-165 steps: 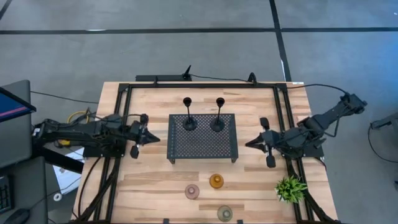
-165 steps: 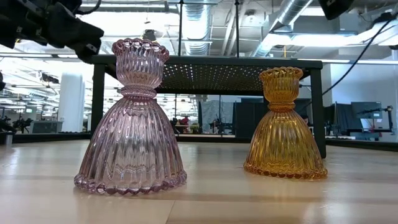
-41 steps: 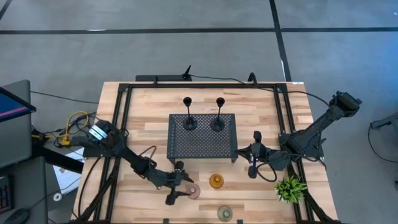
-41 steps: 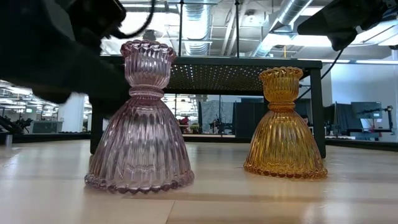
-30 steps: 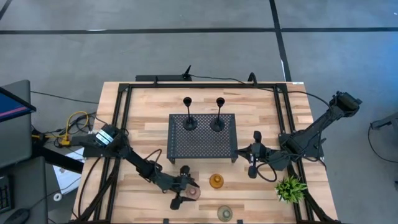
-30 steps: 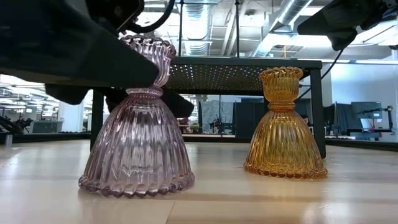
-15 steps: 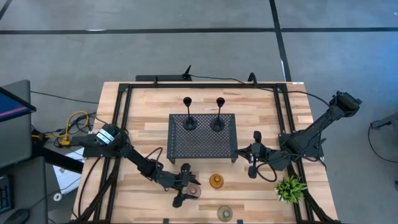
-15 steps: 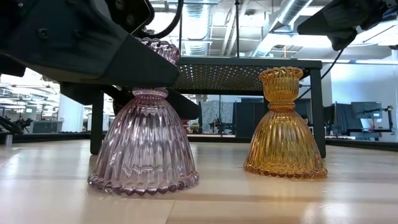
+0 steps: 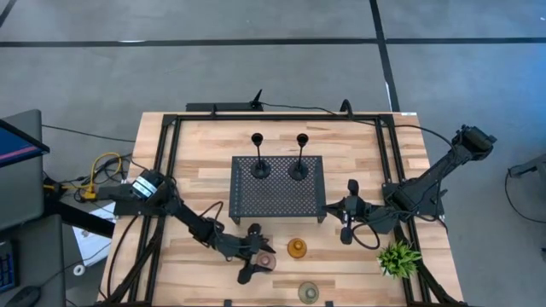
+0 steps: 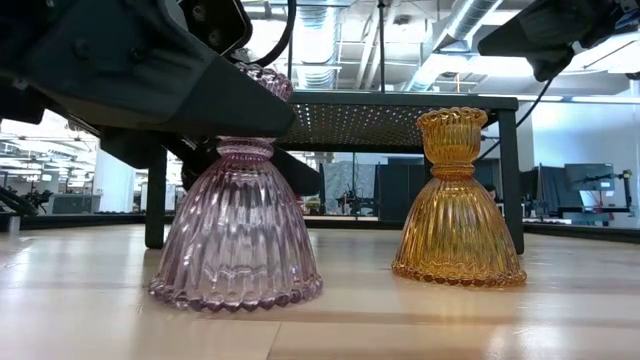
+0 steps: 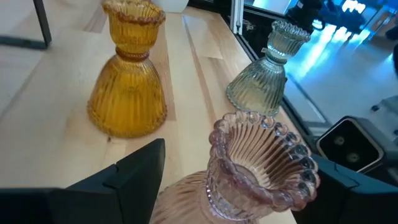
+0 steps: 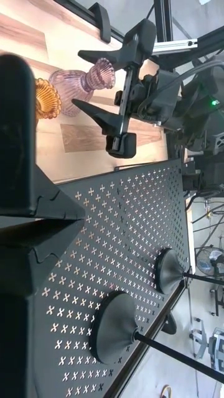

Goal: Pick & Place candle stick holders
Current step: Put the pink glass candle holder on the shelf

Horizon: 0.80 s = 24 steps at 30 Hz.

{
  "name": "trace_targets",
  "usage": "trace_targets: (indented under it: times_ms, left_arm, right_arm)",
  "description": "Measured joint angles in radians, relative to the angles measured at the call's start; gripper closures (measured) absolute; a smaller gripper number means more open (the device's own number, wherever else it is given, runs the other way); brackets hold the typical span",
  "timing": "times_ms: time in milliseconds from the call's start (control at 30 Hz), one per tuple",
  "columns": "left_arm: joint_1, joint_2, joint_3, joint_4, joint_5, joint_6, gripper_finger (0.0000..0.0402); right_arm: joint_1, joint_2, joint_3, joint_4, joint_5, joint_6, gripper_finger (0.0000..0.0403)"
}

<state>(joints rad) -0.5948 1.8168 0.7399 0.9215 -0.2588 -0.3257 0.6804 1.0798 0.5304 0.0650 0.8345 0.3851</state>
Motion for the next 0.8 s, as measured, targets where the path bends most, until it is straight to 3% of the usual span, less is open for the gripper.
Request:
trace_targets:
  times_ms: [167,567,800]
  left_arm:
    - [-0.001,0.000,0.000,0.000,-0.001,0.097,0.0137]
    - [0.000,0.000,0.000,0.009,0.045,0.134,0.0272]
    - [0.000,0.000,0.000,0.009,0.046,0.112,0.0259]
  right_arm:
    - [0.000,0.000,0.000,0.000,0.000,0.000,0.0403]
    - [0.000,0.000,0.000,0.000,0.000,0.000,0.0403]
    - [0.000,0.000,0.000,0.000,0.000,0.000,0.0403]
